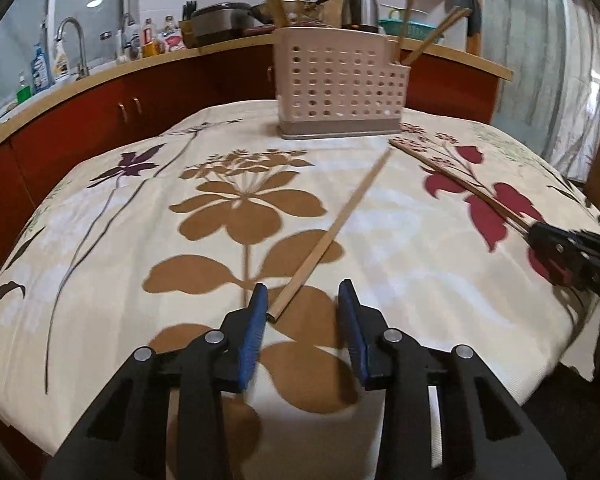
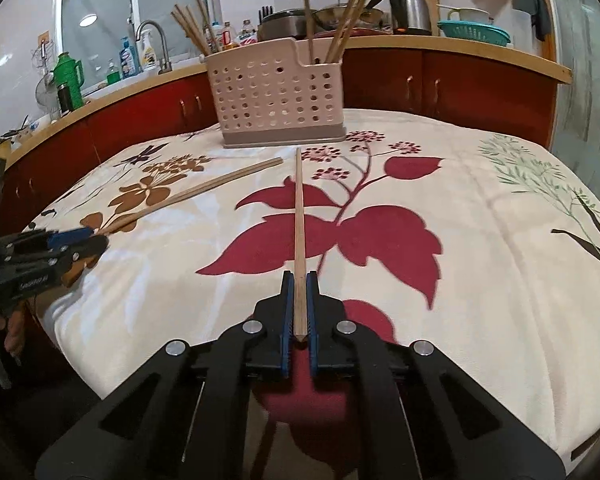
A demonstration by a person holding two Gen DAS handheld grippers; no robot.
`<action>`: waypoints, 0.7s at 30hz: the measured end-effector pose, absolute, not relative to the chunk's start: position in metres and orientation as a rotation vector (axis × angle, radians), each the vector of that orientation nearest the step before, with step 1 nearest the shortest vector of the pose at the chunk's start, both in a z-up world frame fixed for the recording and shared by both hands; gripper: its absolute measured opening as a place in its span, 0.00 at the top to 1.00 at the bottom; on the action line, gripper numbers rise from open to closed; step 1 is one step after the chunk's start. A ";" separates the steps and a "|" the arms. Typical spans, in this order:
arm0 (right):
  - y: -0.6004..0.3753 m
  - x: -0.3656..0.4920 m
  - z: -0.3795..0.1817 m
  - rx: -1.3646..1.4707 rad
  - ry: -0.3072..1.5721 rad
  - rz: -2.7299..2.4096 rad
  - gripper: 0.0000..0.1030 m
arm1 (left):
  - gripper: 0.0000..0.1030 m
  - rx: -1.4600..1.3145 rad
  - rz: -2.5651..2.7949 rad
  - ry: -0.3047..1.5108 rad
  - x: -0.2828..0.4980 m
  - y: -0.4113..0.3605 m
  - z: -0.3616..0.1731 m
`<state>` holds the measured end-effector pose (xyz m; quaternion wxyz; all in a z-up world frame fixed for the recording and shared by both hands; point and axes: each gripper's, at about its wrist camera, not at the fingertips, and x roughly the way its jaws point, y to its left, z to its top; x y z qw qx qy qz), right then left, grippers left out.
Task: Organize utensils
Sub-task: 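Close the left gripper on another wooden chopstick while the right gripper holds its chopstick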
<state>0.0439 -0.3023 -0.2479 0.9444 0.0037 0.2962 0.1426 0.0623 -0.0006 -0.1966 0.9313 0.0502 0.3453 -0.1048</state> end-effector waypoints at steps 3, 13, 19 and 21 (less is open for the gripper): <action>-0.311 0.046 -0.249 0.029 0.606 0.265 0.94 | 0.64 0.127 -0.207 0.692 0.059 -0.007 -0.199; -0.318 0.045 -0.250 0.054 0.596 0.261 0.94 | 0.77 0.118 -0.234 0.671 0.056 -0.020 -0.199; -0.319 0.044 -0.250 0.058 0.591 0.264 0.94 | 0.90 0.141 -0.224 0.663 0.057 -0.025 -0.199; -0.319 0.043 -0.249 0.057 0.588 0.263 0.94 | 0.90 0.150 -0.224 0.658 0.058 -0.027 -0.200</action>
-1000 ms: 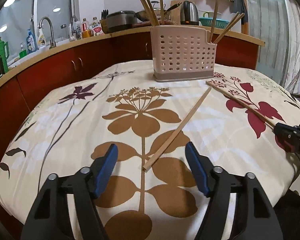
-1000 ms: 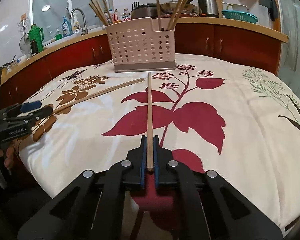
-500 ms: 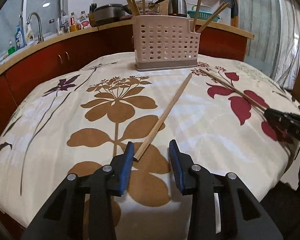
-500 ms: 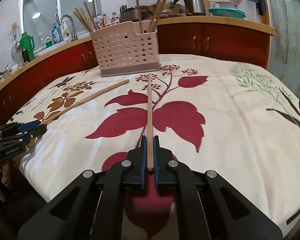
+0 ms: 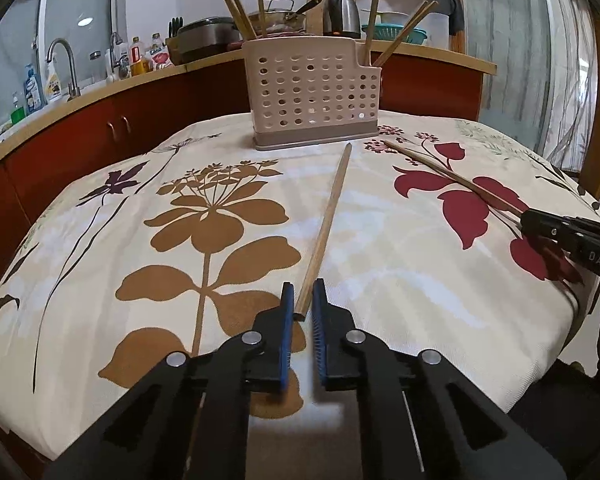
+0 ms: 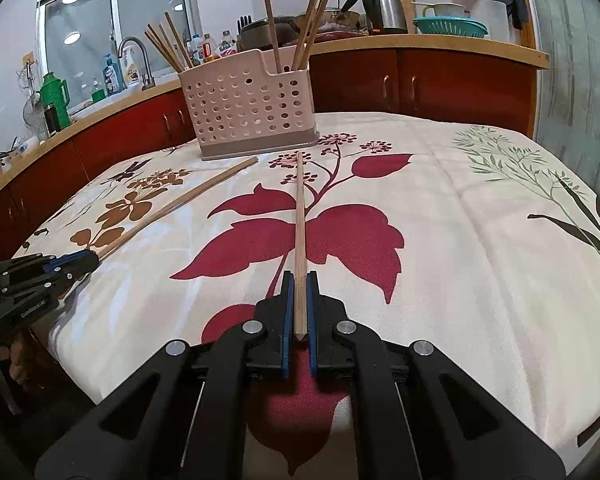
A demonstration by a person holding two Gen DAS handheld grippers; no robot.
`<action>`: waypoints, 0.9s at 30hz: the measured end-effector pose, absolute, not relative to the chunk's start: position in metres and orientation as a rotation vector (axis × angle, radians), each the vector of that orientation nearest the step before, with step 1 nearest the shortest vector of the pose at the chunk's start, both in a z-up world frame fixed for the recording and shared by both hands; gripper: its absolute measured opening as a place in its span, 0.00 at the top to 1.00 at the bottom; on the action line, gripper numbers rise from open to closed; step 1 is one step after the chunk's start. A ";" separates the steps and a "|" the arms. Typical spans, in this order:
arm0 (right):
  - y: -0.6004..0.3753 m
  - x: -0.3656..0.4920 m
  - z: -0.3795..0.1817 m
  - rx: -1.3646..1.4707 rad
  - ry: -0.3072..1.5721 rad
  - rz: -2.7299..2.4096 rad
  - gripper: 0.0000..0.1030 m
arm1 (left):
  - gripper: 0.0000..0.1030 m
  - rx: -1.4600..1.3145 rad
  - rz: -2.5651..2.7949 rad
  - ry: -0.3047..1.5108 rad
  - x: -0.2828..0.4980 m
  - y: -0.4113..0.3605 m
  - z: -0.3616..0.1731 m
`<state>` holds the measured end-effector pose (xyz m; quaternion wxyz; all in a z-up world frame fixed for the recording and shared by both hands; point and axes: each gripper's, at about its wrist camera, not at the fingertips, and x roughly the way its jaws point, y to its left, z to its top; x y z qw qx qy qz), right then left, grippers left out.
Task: Organize utensils
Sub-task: 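Close the left gripper on another wooden chopstick while the right gripper holds its chopstick, then lift both held chopsticks up above the pink holder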
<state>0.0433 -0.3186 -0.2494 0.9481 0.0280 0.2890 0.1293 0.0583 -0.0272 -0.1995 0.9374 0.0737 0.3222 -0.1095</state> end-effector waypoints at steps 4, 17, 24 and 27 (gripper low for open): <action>-0.317 0.042 -0.249 0.051 0.584 0.262 0.94 | 0.91 0.155 -0.221 0.653 0.054 -0.029 -0.199; -0.313 0.041 -0.248 0.037 0.581 0.272 0.94 | 0.87 0.186 -0.216 0.622 0.041 -0.030 -0.203; -0.310 0.039 -0.244 0.029 0.570 0.278 0.94 | 0.93 0.188 -0.206 0.611 0.039 -0.026 -0.202; -0.310 0.036 -0.239 0.028 0.558 0.279 0.94 | 0.93 0.199 -0.197 0.582 0.036 -0.026 -0.194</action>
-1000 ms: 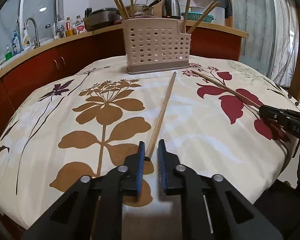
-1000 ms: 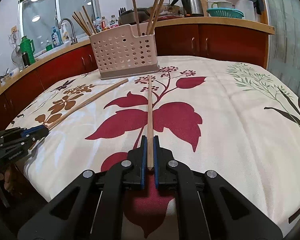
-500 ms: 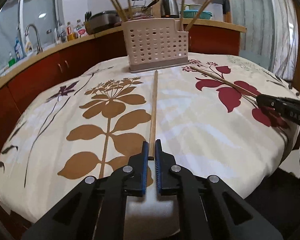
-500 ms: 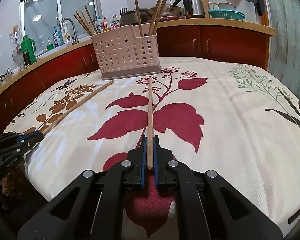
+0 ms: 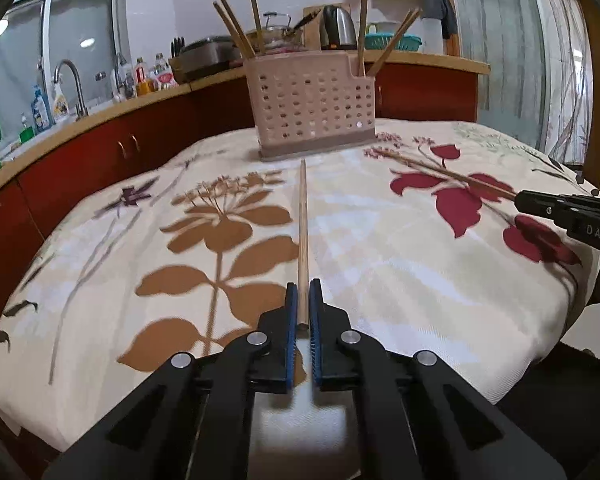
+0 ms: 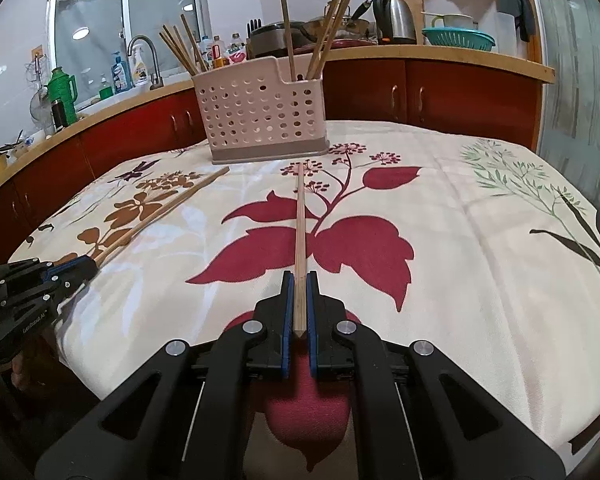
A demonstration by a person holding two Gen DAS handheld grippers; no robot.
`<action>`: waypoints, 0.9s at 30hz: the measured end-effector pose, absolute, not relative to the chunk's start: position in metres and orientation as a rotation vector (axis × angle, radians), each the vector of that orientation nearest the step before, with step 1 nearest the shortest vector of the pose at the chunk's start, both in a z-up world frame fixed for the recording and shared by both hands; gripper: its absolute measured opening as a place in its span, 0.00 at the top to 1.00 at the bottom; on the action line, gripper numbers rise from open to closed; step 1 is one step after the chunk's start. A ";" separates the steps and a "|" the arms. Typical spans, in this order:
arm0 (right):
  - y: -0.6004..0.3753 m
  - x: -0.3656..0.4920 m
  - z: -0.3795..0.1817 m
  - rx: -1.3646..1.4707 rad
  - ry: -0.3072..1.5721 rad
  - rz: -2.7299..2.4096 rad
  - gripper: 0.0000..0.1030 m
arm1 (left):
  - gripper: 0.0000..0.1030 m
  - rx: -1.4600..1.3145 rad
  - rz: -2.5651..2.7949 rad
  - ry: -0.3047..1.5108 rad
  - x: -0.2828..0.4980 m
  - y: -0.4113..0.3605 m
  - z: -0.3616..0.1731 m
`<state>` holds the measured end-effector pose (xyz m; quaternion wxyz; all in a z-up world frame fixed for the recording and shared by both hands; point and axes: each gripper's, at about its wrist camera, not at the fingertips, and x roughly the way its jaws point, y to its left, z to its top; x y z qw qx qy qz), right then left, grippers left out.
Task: Organize utensils
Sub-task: 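Lift both held chopsticks up above the pink holder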
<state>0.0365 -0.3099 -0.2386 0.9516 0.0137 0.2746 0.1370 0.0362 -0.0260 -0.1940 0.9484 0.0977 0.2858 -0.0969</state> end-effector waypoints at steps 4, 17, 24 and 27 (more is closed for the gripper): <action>-0.310 0.032 -0.227 0.027 0.532 0.279 0.94 | 0.94 0.214 -0.186 0.528 0.032 -0.026 -0.177; -0.306 0.018 -0.174 0.013 0.412 0.295 0.94 | 0.94 0.204 -0.167 0.391 0.019 -0.023 -0.121; -0.305 0.013 -0.146 0.018 0.364 0.301 0.94 | 0.94 0.158 -0.166 0.351 0.018 -0.017 -0.093; -0.304 0.012 -0.136 0.019 0.346 0.301 0.94 | 0.94 0.122 -0.167 0.357 0.021 -0.012 -0.085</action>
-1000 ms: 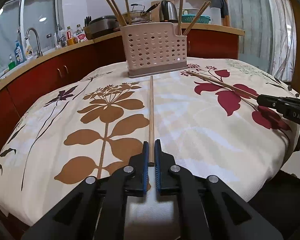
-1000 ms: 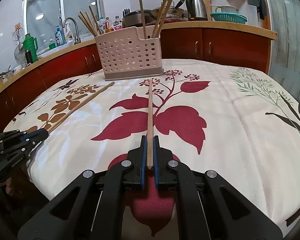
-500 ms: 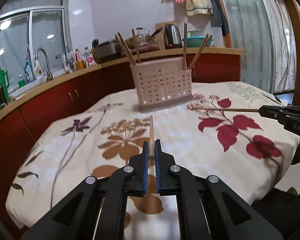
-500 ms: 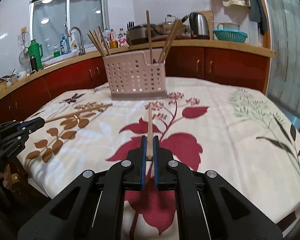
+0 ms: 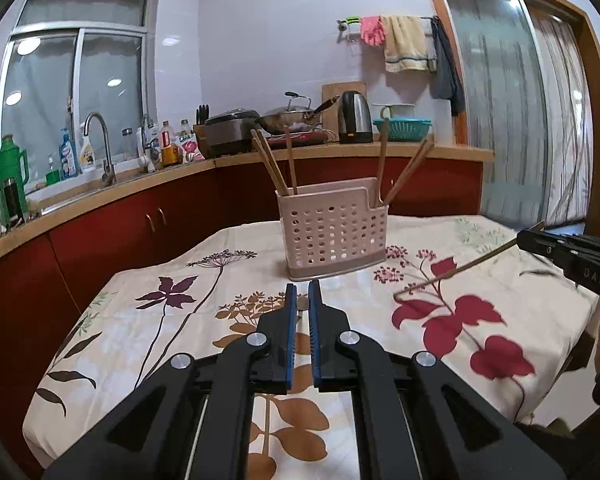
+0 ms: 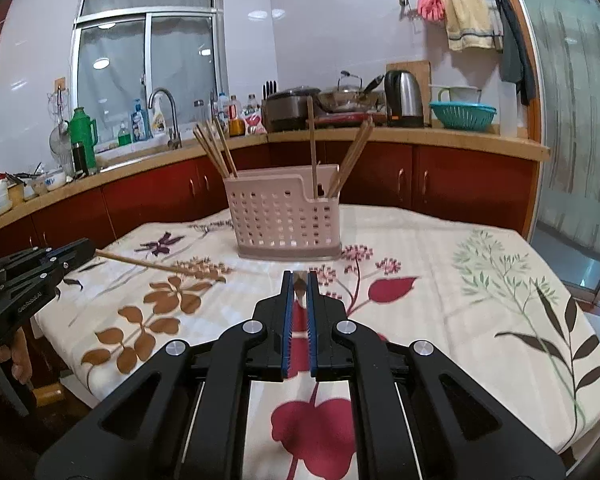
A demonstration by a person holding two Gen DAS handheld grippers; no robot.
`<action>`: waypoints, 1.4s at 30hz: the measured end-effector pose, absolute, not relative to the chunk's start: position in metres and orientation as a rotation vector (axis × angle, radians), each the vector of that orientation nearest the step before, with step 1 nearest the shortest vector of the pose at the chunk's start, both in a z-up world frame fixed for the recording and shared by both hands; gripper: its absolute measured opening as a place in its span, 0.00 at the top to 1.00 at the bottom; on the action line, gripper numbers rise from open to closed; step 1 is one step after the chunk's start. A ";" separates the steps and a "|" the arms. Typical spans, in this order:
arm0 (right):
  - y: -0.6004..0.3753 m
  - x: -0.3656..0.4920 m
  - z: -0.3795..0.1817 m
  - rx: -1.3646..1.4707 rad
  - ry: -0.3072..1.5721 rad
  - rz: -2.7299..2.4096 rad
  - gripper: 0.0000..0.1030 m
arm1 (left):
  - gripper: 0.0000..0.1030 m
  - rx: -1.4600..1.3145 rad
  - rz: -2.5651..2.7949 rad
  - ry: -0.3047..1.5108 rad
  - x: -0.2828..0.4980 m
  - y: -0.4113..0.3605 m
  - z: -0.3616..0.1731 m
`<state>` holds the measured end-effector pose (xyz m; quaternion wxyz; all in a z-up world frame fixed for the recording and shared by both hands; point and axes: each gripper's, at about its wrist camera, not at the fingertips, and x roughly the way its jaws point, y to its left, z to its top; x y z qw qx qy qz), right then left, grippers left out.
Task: Organize utensils
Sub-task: 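Lift both held chopsticks up above the pink holder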
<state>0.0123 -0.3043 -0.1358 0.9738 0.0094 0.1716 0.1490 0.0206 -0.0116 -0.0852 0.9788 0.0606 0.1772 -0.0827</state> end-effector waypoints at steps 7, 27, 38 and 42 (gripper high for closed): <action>-0.304 0.015 -0.117 0.025 0.323 0.304 0.94 | 0.94 0.049 -0.153 0.374 0.031 0.000 -0.069; -0.298 0.052 -0.100 0.007 0.342 0.311 0.94 | 0.94 0.072 -0.163 0.347 0.066 -0.003 -0.040; -0.289 0.088 -0.087 0.022 0.309 0.329 0.93 | 0.94 0.058 -0.147 0.319 0.090 0.004 -0.035; -0.287 0.094 -0.085 0.027 0.302 0.333 0.93 | 0.94 0.054 -0.148 0.311 0.097 0.004 -0.032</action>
